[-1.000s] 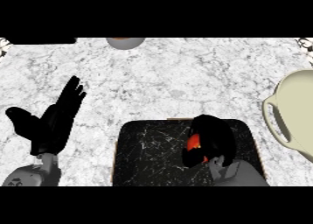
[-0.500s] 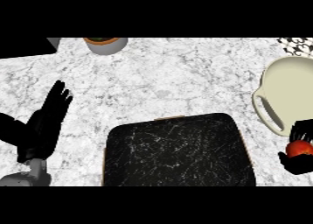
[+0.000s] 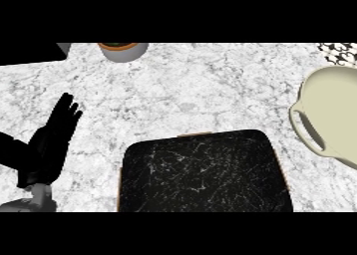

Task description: Pick the tomato from the tray and place it in the pot

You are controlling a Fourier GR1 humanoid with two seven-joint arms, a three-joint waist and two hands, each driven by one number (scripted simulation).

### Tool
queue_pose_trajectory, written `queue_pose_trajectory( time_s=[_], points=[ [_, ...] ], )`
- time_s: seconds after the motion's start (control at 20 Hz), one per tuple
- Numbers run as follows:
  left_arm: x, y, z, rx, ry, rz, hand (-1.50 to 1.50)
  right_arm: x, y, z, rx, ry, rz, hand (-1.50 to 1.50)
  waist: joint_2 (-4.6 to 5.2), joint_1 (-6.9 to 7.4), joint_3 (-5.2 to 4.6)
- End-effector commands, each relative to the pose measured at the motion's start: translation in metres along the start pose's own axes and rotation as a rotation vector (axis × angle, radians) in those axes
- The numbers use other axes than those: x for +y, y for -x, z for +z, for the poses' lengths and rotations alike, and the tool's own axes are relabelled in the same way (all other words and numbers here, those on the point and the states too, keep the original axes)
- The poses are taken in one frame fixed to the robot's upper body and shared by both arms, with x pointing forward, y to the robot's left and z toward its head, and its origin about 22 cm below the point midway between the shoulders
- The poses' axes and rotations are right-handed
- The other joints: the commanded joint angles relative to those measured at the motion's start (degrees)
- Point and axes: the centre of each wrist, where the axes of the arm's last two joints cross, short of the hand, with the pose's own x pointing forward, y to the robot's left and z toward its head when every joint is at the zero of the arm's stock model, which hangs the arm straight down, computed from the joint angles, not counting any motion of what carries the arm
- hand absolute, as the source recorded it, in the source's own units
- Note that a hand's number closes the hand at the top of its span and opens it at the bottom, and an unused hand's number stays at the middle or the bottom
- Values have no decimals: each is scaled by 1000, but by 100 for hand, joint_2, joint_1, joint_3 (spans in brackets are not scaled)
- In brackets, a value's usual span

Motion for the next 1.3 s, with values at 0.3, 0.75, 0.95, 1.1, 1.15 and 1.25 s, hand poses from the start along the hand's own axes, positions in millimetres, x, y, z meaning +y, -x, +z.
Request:
queue_pose_trajectory(
  time_s=[0.3,0.75,0.95,1.1,1.15,1.25],
  points=[
    [6,-2,9,-13,43,-3,0,-135,37,43,-282,280,-133,150,33,359,-24],
    [-38,-4,-5,-30,112,3,0,-165,15,30,-198,209,-210,150,132,690,-15],
    [-43,-9,-8,-17,120,-14,0,-165,-13,23,-138,209,-240,150,127,690,-16],
    [-25,-20,-4,-28,124,1,0,-129,-8,-5,-108,185,-221,150,143,776,-11],
    [-34,-10,-4,-21,123,-2,0,-127,-11,-11,-107,177,-190,150,145,761,-12],
    [-50,-11,-12,-28,144,-14,0,-118,-19,-25,-124,158,-193,150,155,771,-11]
  ],
)
